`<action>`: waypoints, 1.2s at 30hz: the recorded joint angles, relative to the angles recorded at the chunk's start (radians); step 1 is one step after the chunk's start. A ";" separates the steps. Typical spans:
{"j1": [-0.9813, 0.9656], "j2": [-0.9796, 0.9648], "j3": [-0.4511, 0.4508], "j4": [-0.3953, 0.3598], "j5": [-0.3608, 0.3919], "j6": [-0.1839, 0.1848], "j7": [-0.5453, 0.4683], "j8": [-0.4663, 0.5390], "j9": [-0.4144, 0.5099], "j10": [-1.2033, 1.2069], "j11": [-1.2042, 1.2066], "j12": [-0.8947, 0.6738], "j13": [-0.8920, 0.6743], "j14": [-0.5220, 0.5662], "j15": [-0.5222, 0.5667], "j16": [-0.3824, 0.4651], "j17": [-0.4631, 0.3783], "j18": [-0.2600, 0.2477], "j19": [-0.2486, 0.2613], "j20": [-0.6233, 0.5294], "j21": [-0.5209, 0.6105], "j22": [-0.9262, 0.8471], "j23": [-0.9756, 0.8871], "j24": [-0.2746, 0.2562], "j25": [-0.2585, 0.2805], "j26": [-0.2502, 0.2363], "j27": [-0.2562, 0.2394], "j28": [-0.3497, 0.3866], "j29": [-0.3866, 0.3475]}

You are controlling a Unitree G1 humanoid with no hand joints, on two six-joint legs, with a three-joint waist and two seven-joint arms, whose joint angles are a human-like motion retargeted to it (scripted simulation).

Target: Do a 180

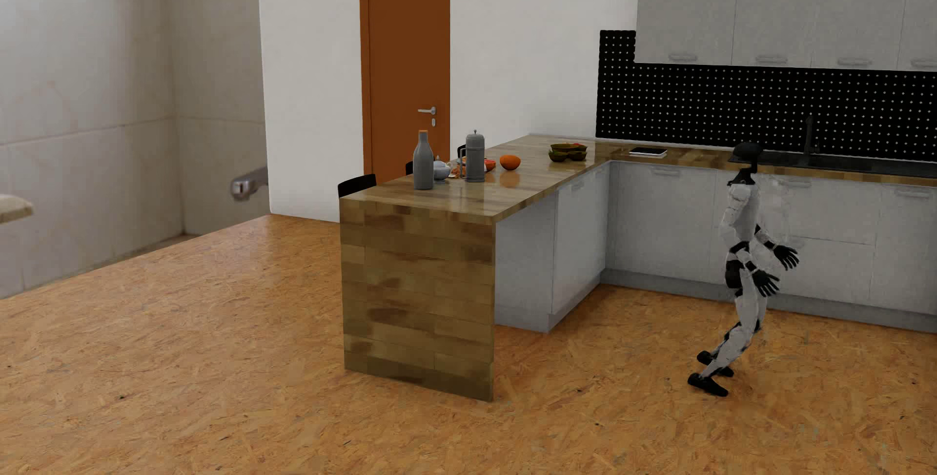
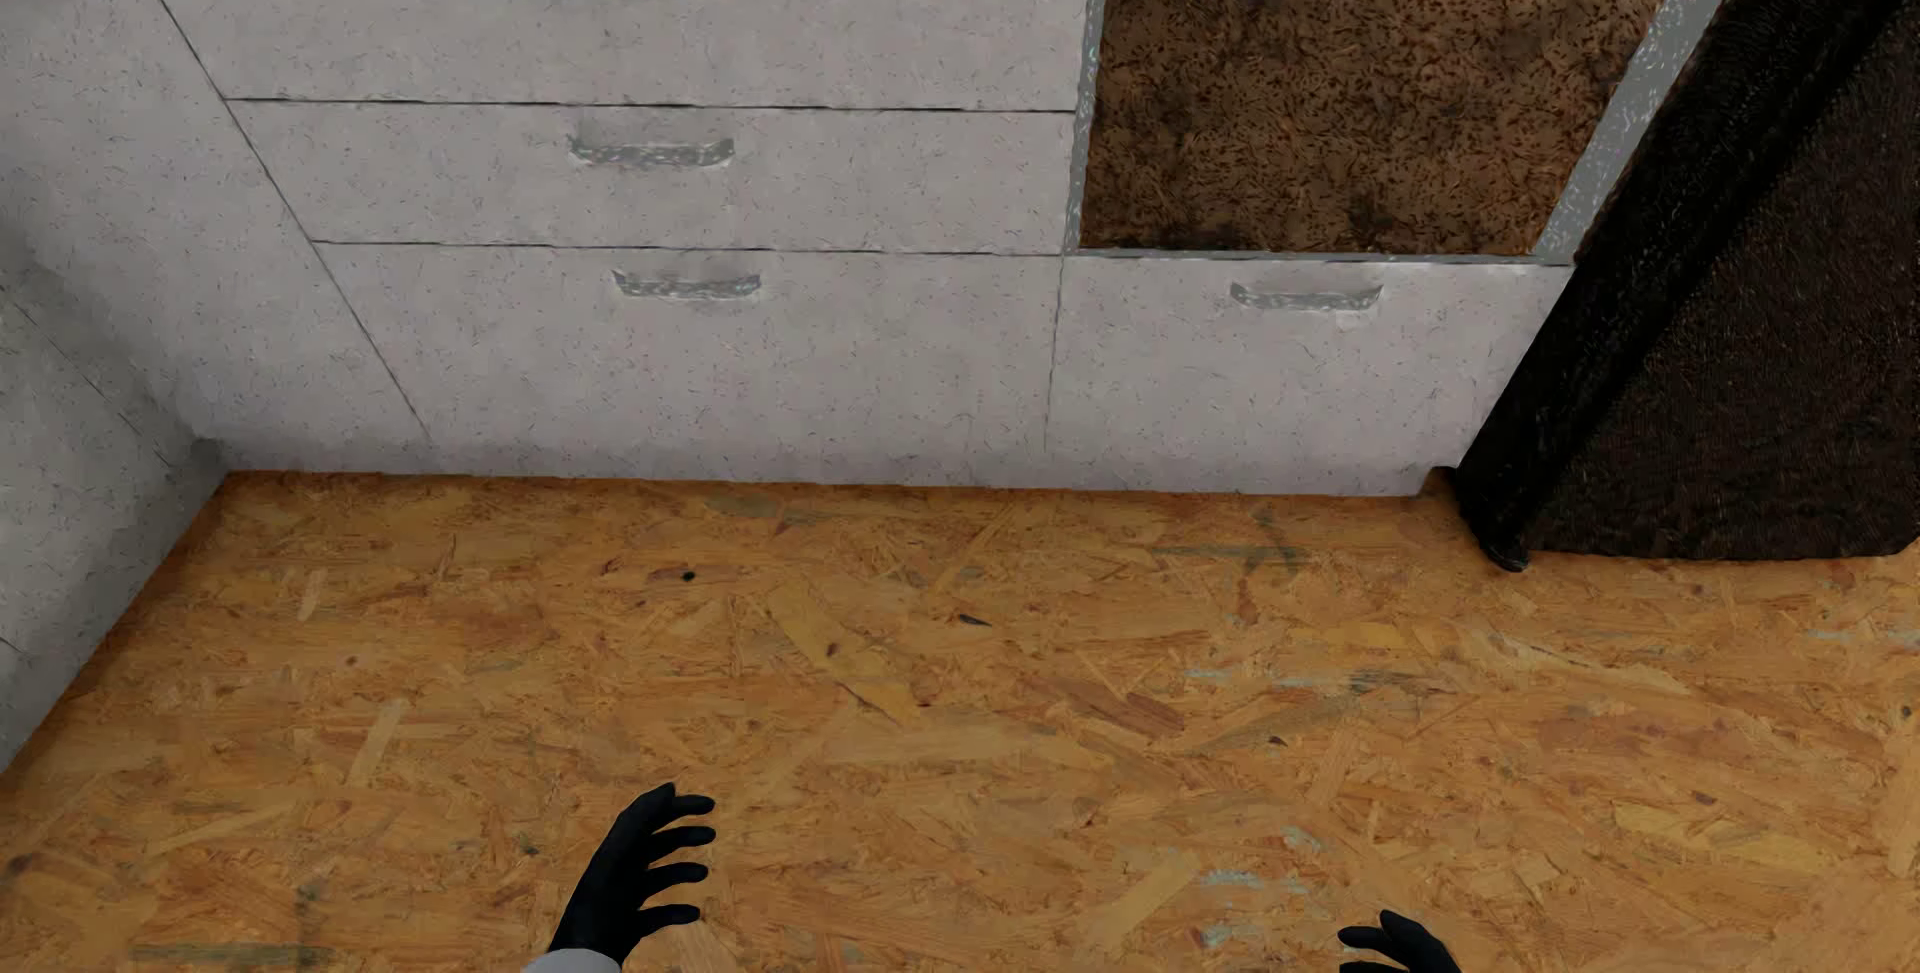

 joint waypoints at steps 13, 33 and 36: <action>-0.245 -0.403 0.134 -0.007 -0.062 0.119 0.028 0.011 0.093 -0.026 0.506 0.149 -0.182 -0.090 0.140 0.010 0.096 -0.110 0.190 -0.076 0.117 0.150 0.052 -0.031 -0.029 0.093 0.043 0.007 -0.113; -0.159 -0.226 0.246 -0.015 -0.122 0.023 -0.083 -0.006 0.054 -0.185 0.029 0.087 -0.103 0.005 0.072 0.004 0.054 -0.149 0.063 -0.034 0.091 0.101 0.009 -0.039 -0.014 0.179 0.027 -0.007 -0.059; -0.178 -0.193 0.258 -0.017 -0.135 0.047 -0.072 0.025 0.080 -0.182 0.022 0.127 -0.146 0.028 0.044 -0.039 0.058 -0.143 0.085 -0.023 0.108 0.100 0.000 -0.032 0.007 0.133 0.030 -0.033 -0.001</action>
